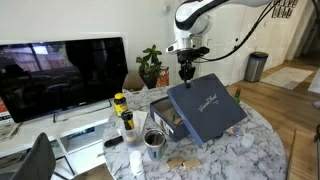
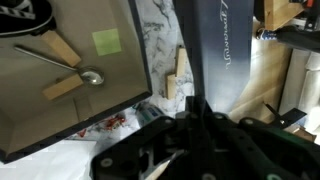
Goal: Pick up the blue box lid and place it on the blue box
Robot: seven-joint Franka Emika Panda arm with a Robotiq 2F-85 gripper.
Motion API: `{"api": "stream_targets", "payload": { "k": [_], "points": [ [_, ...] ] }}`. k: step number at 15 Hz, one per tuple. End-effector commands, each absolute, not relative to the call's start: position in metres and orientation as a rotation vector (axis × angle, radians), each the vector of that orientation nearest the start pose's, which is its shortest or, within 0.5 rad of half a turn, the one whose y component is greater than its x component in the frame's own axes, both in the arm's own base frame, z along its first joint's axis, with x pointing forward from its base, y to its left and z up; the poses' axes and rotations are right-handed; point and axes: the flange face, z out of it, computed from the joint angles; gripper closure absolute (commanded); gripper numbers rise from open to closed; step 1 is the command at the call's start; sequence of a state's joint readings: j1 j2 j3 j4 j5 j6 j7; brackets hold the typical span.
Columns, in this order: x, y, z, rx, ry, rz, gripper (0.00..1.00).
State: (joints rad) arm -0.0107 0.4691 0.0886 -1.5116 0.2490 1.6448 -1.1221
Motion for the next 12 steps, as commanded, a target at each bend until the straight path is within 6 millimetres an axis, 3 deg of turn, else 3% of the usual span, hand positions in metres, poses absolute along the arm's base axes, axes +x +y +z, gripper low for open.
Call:
{"api": "stream_targets", "payload": {
  "k": [1,2,3,8,12],
  "points": [
    [0.683,0.066,0.385,-2.310,-1.523,0.209,0.99],
    [0.687,0.064,0.386,-2.308,-1.524,0.195,0.99],
    [0.675,0.066,0.383,-2.314,-1.504,0.173,0.96],
    [0.686,0.065,0.386,-2.316,-1.511,0.160,0.99],
    [0.703,0.057,0.410,-2.360,-1.561,0.054,0.99]
  ]
}}
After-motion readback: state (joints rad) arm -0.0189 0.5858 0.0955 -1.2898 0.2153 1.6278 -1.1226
